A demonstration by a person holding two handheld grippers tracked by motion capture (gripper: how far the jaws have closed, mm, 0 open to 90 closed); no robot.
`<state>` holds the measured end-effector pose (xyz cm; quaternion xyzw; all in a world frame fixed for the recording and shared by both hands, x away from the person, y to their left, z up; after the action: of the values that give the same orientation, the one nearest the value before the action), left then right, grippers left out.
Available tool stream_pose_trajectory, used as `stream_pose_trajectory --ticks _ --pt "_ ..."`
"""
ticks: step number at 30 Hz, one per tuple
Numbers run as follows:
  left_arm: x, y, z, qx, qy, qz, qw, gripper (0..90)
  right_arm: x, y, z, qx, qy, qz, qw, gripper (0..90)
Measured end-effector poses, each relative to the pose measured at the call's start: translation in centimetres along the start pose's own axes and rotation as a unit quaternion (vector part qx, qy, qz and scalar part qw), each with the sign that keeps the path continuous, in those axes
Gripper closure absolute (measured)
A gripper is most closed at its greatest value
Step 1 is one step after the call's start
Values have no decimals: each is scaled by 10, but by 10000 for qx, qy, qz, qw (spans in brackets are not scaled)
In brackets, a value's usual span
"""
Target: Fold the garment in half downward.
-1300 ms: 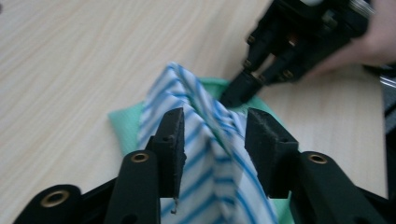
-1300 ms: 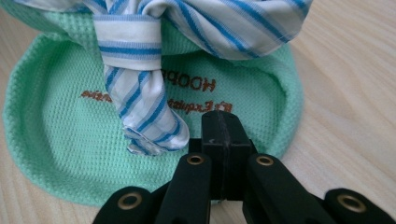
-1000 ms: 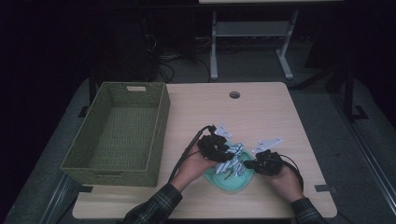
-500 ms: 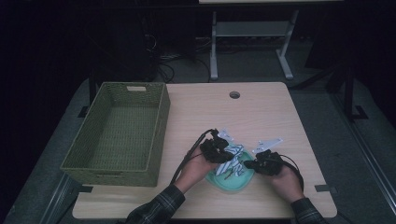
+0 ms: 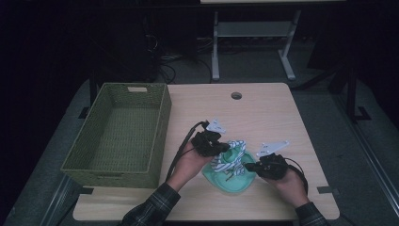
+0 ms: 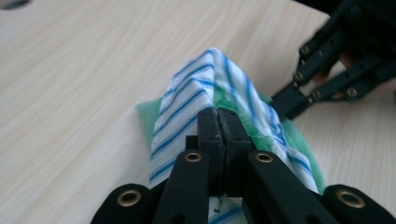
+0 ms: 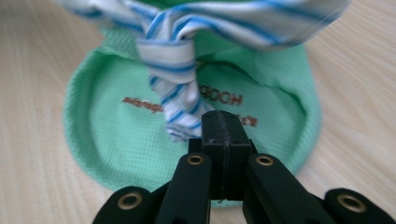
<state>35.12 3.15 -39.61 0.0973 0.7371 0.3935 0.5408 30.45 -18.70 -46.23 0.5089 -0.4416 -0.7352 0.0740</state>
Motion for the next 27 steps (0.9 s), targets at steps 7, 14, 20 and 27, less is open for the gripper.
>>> stream_pose_trajectory --ticks 7,14,20,27 --pt "-2 9 2 -28 48 -168 9998 888 -7 -8 11 -204 87 -87 9997 897" --pt "-4 6 -8 44 -70 -128 9999 888 -13 -19 13 -383 95 -153 9991 897" --pt "-4 10 0 -46 9 -233 9997 888 -6 -13 8 -245 18 -88 9997 897" --pt "-6 17 3 -128 51 -342 9993 888 -4 -6 17 -379 39 -160 9991 897"
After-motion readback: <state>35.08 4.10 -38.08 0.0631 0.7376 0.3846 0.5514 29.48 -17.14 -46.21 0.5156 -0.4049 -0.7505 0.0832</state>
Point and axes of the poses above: each handheld gripper's, and its own axes: y roughly backward along the jaws, x roughly out of its underside, z roughly to its left, the point moved 2 cm from there along -y, roughly forward along the jaws, and after that the axes turned 1 degree about y, right-handed, at the moved point
